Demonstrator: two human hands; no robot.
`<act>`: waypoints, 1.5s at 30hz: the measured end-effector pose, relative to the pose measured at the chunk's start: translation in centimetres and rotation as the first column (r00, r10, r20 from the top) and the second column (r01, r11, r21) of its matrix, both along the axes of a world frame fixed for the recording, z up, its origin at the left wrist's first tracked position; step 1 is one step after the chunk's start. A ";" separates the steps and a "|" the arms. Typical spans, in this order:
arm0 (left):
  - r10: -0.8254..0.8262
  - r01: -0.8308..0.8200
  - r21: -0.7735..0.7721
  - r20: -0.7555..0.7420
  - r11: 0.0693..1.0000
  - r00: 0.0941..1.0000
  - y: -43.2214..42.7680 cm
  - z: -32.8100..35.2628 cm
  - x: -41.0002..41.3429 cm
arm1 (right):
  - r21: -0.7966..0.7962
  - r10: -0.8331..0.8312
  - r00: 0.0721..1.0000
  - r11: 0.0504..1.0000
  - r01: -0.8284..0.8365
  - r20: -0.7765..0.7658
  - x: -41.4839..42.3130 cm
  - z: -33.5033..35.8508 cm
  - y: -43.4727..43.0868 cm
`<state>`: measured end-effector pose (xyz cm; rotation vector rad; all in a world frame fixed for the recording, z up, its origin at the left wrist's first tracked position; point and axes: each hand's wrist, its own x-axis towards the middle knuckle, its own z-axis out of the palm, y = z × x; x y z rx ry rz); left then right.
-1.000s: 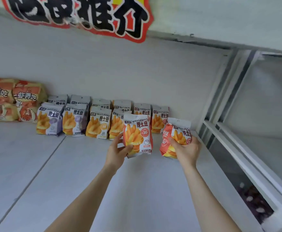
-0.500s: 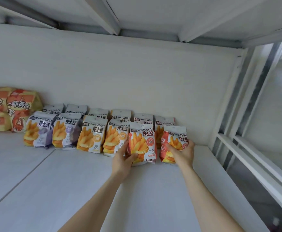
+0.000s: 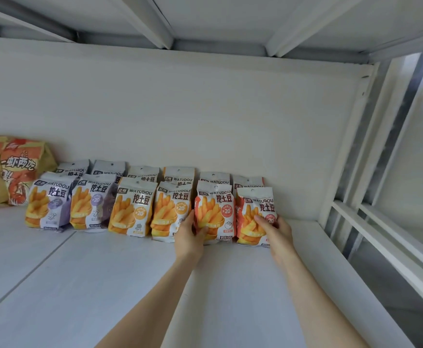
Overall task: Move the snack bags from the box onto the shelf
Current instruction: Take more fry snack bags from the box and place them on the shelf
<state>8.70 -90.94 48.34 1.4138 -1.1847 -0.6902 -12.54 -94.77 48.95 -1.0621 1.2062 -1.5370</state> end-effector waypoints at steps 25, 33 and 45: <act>-0.002 0.100 -0.220 0.405 0.970 0.914 -0.3 -0.1 0.6 | -0.197 -0.138 0.652 0.980 -0.018 -0.746 1.7 -0.1 2.4; 0.057 0.055 -0.228 0.453 0.972 0.890 -0.1 -0.8 0.4 | -0.137 -0.165 0.530 0.986 0.091 -0.832 2.1 0.1 3.1; 0.029 0.056 -0.145 0.525 0.988 0.851 4.2 0.7 1.6 | -0.148 -0.190 0.298 0.976 0.157 -0.935 3.1 2.2 6.6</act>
